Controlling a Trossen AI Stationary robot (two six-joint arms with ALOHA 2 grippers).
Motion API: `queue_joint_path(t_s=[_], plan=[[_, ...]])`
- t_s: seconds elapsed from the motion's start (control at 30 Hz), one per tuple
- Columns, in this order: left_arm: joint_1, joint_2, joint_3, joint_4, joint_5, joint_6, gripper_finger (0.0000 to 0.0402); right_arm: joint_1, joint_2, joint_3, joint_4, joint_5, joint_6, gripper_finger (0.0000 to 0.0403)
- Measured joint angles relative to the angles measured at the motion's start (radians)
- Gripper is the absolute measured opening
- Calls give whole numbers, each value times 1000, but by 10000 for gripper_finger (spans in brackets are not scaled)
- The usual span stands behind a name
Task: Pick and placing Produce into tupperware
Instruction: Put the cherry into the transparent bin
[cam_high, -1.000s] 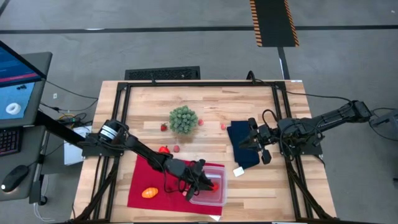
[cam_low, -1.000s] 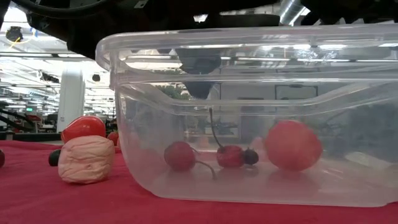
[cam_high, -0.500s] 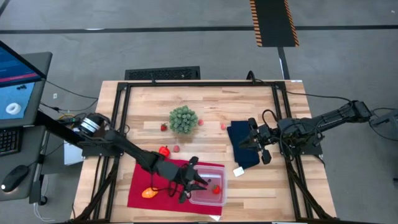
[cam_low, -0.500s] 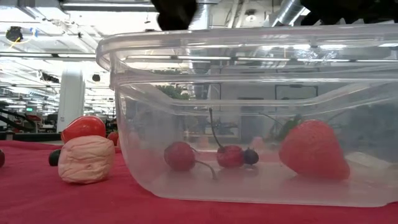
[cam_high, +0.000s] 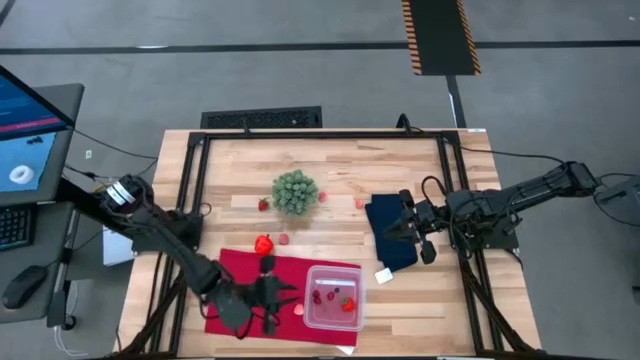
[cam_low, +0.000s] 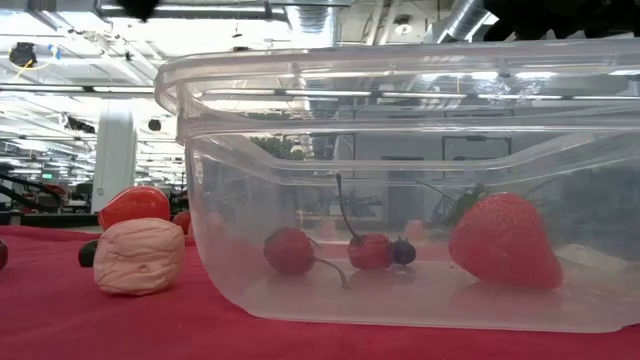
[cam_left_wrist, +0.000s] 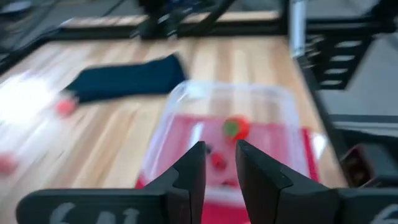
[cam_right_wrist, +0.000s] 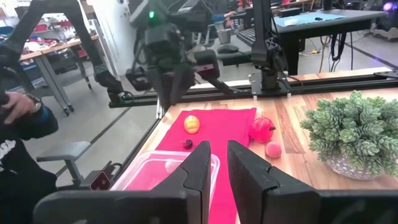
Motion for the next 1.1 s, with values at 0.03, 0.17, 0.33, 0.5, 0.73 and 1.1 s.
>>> queue_joint_path(t_s=[0.03,0.17,0.33,0.5,0.73,1.1], plan=[[-20,0,0,-43,-37,-50,79,0,0,0,2,0,0,77],[-87,0,0,-235,-111,-230,79,0,0,0,2,0,0,77],[-153,1,0,-356,-39,-284,79,0,0,0,2,0,0,77],[-193,1,0,-355,124,-292,79,-1,0,0,2,1,-7,77],[-204,2,0,-370,219,-385,79,-35,0,0,2,20,-34,77],[-198,147,0,-369,287,-291,79,-79,0,0,-6,19,-36,77]])
